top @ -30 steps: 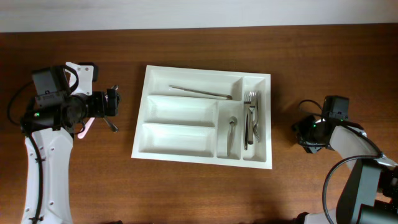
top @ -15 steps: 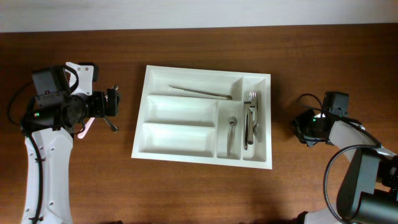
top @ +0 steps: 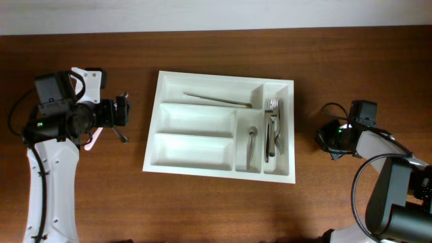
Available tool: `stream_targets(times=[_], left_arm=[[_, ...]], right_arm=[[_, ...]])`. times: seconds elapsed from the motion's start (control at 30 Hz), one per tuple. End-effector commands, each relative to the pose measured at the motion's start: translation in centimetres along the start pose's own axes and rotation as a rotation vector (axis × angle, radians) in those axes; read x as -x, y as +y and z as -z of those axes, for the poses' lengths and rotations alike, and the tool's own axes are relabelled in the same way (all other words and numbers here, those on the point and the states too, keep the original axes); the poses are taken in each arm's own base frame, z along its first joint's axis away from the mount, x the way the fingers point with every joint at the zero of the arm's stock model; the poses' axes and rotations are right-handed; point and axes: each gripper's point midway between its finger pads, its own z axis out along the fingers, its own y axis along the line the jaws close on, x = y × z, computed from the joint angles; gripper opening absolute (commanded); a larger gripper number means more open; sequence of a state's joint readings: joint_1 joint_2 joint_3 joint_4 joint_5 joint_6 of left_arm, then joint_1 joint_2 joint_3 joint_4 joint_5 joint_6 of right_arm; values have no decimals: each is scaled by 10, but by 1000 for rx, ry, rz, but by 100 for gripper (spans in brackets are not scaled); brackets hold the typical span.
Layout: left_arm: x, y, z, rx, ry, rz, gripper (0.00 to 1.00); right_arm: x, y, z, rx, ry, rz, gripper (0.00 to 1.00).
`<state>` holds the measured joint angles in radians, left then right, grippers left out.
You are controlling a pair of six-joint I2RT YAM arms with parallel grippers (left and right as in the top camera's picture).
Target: Pack container
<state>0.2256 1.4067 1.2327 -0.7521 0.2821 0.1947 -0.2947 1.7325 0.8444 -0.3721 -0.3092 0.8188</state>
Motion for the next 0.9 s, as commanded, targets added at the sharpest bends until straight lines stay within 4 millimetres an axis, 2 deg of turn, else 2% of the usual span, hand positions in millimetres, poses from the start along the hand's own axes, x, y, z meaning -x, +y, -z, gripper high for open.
stream_targets(times=[0.0, 0.07, 0.1, 0.33, 0.43, 0.67, 0.87], left_arm=[[6, -1, 2, -13, -17, -19, 99], [6, -1, 2, -13, -17, -19, 99], [6, -1, 2, -13, -17, -19, 99], [6, -1, 2, -13, -17, -19, 99], [6, -1, 2, -13, -18, -19, 99], [6, -1, 2, -13, -18, -19, 99], [6, -1, 2, -13, -17, -19, 99]], right_arm=[[-25, -47, -23, -148, 71, -38, 10], [-25, -47, -23, -150, 75, -20, 27], [-25, -48, -23, -151, 79, -3, 32], [-29, -44, -19, -126, 104, 177, 34], [-30, -44, -15, -120, 112, 151, 39], [-13, -51, -8, -68, 105, 59, 41], [-5, -57, -5, -54, 99, 54, 45]])
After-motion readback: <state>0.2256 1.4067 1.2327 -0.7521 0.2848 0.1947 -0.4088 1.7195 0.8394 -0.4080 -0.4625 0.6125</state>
